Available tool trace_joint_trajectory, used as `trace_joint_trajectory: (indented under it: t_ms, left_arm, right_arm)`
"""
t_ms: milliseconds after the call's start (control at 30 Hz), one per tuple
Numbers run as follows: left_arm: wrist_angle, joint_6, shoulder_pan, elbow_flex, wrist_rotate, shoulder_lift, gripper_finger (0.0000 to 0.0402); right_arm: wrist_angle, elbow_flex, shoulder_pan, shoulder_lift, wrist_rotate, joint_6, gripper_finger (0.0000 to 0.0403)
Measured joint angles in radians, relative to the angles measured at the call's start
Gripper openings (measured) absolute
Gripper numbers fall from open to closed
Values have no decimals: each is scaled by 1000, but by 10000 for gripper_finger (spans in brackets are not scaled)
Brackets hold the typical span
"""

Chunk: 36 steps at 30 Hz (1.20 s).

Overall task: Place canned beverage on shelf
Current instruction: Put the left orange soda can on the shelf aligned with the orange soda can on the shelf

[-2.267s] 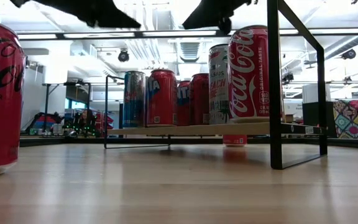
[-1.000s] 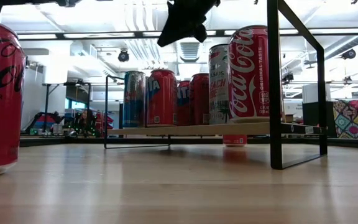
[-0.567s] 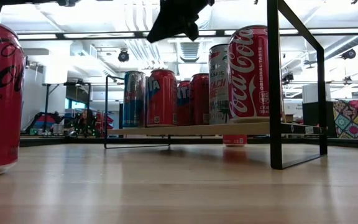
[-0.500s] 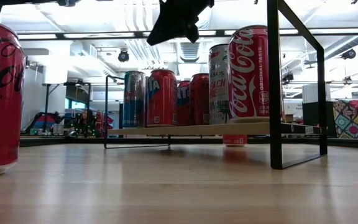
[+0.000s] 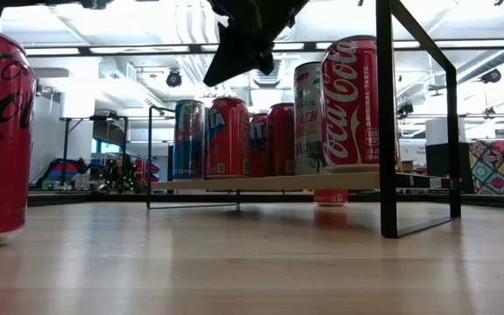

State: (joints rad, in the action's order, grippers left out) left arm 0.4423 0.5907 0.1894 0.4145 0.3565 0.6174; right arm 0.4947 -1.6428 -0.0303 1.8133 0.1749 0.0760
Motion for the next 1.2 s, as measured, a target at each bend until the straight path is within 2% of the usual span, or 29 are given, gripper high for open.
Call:
trace_joint_trajectory:
  t_ms: [1200]
  left_arm:
    - [0,0,0,0,0,0,0]
  right_arm:
    - [27,27,27,-1,12,-25,9]
